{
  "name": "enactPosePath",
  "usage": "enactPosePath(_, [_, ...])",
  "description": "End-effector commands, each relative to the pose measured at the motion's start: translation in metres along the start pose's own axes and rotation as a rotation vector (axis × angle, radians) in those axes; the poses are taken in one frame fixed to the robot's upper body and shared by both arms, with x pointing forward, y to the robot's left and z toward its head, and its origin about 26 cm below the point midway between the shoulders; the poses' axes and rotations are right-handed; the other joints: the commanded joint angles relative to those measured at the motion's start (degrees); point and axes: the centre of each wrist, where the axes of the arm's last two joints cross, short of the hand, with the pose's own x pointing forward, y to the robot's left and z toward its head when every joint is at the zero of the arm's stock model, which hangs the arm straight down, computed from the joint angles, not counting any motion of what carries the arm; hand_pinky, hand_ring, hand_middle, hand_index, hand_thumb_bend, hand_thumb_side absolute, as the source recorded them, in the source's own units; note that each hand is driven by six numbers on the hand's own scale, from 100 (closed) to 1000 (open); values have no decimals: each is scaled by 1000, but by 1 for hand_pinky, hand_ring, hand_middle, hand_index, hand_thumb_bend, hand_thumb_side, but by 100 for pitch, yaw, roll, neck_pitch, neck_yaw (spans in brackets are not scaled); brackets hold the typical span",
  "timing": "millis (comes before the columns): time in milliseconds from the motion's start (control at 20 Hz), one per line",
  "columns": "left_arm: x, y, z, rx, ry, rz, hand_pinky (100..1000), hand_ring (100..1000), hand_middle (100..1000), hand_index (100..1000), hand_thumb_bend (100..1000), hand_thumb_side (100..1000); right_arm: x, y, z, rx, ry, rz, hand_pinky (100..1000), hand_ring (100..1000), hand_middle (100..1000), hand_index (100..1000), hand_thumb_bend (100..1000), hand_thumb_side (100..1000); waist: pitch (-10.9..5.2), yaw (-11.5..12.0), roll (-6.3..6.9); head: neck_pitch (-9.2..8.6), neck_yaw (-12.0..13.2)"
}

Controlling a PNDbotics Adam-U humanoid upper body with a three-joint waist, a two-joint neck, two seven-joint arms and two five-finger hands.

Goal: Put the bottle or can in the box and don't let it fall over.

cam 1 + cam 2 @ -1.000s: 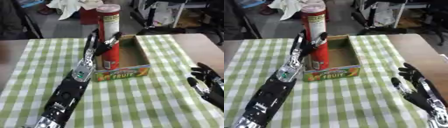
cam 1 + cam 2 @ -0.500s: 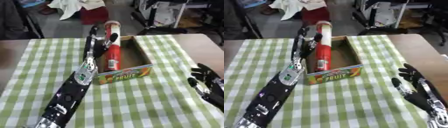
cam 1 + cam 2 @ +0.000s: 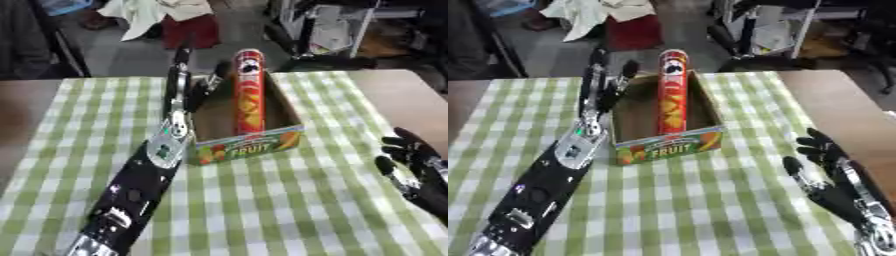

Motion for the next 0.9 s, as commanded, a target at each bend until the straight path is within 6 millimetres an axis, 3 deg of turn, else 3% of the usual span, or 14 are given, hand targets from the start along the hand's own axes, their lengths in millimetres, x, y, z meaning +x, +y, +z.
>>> enactPosePath(50, [9,27,-7,3,-68,4,1000,936,916,1000,1000,914,4,-9,-2,-22,-15,17,936,871,846,997,397,555,-83,58,10,-64,-92])
enactPosePath(350, [-7,85,19,-11,-79,-6,1000,905,893,1000,789,817,7,-22,-1,-66,-20,43,935,871,844,996,395,555,-48,323,123,-96,-340])
enactPosePath(700, [-15,123,57,27,30,59,963,880,863,995,742,802,15,-33,-7,-132,-50,61,936,873,858,994,396,548,-14,623,149,-81,-455])
enactPosePath(900, [-19,136,85,20,113,35,957,875,858,994,736,796,19,-37,-11,-160,-61,79,939,883,874,993,443,533,-28,690,159,-35,-476])
